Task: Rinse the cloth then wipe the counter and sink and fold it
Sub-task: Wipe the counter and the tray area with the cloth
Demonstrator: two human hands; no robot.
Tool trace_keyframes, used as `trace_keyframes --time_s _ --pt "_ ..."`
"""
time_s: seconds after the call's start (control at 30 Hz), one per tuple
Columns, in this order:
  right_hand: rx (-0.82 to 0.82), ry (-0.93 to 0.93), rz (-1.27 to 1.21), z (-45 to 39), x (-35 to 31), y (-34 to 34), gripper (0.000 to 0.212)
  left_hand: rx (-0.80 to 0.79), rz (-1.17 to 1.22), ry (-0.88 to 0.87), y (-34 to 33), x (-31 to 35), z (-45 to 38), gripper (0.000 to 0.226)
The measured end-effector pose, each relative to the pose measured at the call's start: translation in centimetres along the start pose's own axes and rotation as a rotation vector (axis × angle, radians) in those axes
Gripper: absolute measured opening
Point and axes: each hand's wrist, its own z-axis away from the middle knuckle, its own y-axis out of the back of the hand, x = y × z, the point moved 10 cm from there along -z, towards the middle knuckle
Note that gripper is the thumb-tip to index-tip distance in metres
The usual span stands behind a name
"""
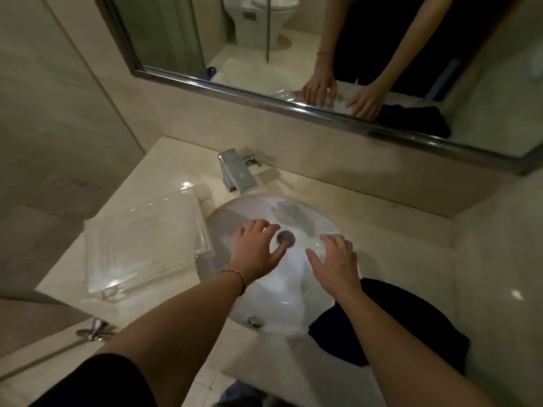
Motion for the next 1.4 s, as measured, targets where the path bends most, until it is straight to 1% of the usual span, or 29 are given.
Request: trace_keyframes --time_s 0.07,0.2,0.33,0.47,0.53,0.6,0.67,0.73,0.83,1.0,1.4 --pt "0.034 -0.05 0.039 1.5 3.8 1.3 0.052 -0.033 0.022 -0.068 -1.7 3.9 -0.2 0.049" --pt "0.062 -0.129 0.088 4.8 10.4 3.1 0.049 -0.133 -0.009 -0.164 -5.7 10.8 -0.1 0.057" --pt "0.056 -0.224 0.147 8.0 16.0 3.8 0.056 -0.232 -0.041 -0.242 -9.6 16.5 1.3 0.061" --pt "0.058 -0.296 0.146 10.7 19.6 3.7 0.065 -0.349 -0.048 -0.289 -13.4 19.6 3.6 0.07" --pt "0.033 -0.305 0.117 11.9 20.7 2.7 0.069 -0.4 -0.038 -0.306 -15.3 20.4 5.0 0.073" --pt "-0.014 -0.288 0.126 13.0 21.5 1.3 0.076 -0.431 -0.047 -0.331 -17.3 21.0 6.3 0.069" --pt "-0.026 -0.244 0.178 13.8 22.1 0.1 0.084 -0.45 -0.079 -0.338 -19.1 21.0 7.4 0.064" --pt "-0.008 -0.21 0.239 14.2 22.3 -0.6 0.079 -0.421 -0.122 -0.334 -20.0 20.6 8.0 0.063" --pt "0.017 -0.227 0.284 14.2 22.5 -1.2 0.069 -0.352 -0.141 -0.337 -20.0 20.5 8.2 0.068" --pt "0.059 -0.224 0.325 14.5 22.3 -1.4 0.068 -0.312 -0.13 -0.355 -19.7 20.4 8.4 0.062" --pt "0.073 -0.238 0.348 18.7 20.6 -3.3 0.069 -0.263 -0.199 -0.417 -19.2 18.7 12.8 0.064"
